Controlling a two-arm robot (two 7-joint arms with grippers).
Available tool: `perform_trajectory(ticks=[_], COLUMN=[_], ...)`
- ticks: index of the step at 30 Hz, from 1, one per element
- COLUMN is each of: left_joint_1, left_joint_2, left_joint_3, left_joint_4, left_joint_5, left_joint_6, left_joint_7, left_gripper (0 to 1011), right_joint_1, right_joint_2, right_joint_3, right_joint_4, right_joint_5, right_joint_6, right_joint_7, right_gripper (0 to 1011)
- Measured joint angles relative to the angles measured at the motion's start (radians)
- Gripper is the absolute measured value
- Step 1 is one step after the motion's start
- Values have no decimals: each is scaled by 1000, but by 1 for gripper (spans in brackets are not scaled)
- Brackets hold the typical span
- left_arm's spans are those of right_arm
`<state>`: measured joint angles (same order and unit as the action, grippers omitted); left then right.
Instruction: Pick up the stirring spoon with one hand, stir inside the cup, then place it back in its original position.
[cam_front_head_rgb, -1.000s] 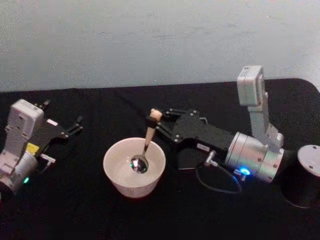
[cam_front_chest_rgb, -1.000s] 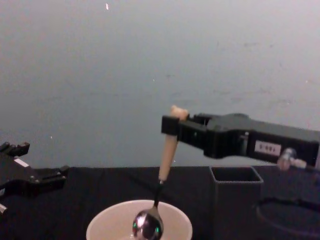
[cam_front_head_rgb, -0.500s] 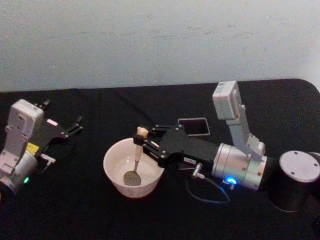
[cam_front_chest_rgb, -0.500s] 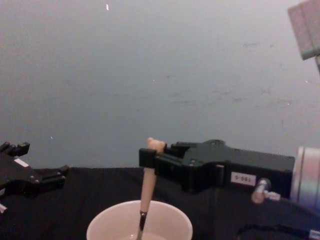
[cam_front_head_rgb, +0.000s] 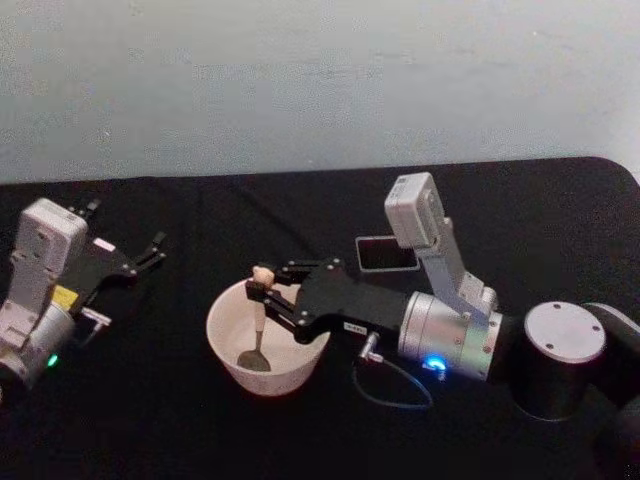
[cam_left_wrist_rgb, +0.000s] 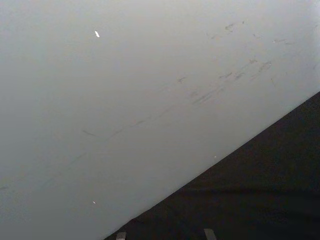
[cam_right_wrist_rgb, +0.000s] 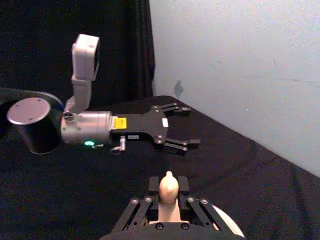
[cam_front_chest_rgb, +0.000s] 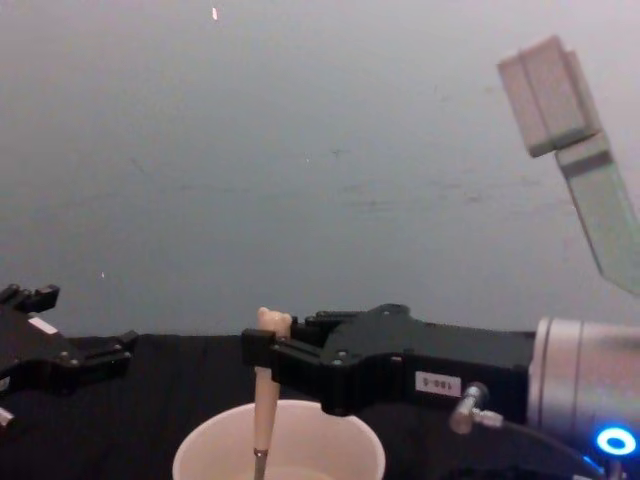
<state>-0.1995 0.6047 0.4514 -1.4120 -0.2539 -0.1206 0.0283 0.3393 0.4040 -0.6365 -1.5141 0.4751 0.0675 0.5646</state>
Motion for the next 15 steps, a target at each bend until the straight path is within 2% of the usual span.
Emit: perform_trajectory(ticks=[15], left_joint_1=[0], left_joint_2=[0], left_joint_3=[0], left_joint_4=[0], left_joint_5=[0], left_joint_6=[0], left_joint_7=[0], left_gripper=[1001], right_joint_1=[42], right_joint_2=[-49], right_joint_3=[15], right_joint_4=[71], right_joint_5=[-52], right_joint_6=[-14], right_joint_7=[-30], right_gripper=[214])
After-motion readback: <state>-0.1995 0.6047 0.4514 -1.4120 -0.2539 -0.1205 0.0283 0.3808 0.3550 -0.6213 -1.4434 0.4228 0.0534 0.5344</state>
